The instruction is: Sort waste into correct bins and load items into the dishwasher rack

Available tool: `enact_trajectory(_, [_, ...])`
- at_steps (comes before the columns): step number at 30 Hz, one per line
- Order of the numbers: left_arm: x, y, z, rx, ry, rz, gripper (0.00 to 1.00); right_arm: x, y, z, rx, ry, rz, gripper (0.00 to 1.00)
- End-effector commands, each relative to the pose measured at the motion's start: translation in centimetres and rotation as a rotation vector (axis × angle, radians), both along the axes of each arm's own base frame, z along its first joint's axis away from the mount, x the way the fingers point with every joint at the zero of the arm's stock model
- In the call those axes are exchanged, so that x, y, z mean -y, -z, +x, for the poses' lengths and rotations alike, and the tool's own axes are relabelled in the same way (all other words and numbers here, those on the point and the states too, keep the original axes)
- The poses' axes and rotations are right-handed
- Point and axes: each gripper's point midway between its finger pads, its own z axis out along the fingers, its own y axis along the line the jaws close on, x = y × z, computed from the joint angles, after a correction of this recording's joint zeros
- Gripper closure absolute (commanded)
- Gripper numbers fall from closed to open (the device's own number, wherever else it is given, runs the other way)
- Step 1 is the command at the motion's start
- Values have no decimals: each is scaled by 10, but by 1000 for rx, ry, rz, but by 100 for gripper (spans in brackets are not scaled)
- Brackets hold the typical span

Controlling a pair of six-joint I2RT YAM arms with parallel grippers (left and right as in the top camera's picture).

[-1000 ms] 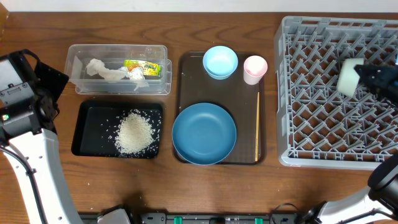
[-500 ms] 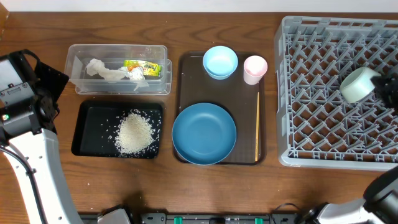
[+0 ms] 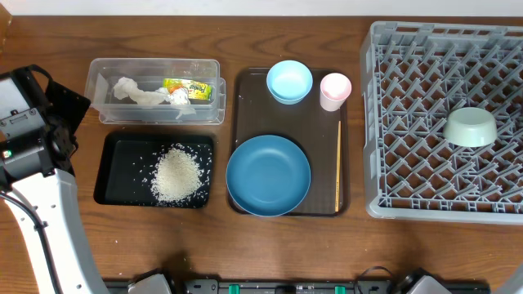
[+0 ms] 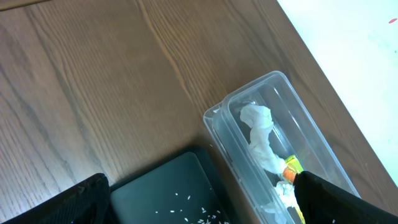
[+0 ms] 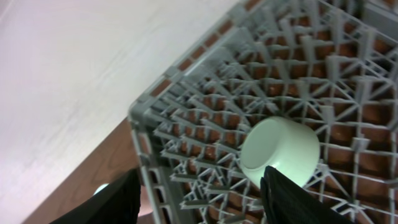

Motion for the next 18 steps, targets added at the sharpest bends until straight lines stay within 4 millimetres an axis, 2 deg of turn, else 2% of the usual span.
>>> enact_trajectory(1, [-3,-3,-1,2,-16,6,4,-22,-6,1,-8,-23,-39,38])
enact_trajectory(5, [-3,-3,-1,2,-16,6,4,-29,6,7,-96,22,-143,34])
enact_trajectory(7, [-3,-3,-1,2,-16,6,4,-25,19,11,-168,68,-202,40])
enact_trajectory(8, [-3,-3,-1,2,-16,6,4,-21,26,13,-199,89,-226,47])
enact_trajectory(12, [-3,-3,-1,2,-16,6,4,3,63,30,-324,180,-294,59])
enact_trajectory(15, [-3,-3,-1,2,-16,6,4,17,98,38,-420,204,-300,73])
enact_trajectory(18, [-3,-3,-1,2,-16,6,4,20,131,46,-493,182,-278,82])
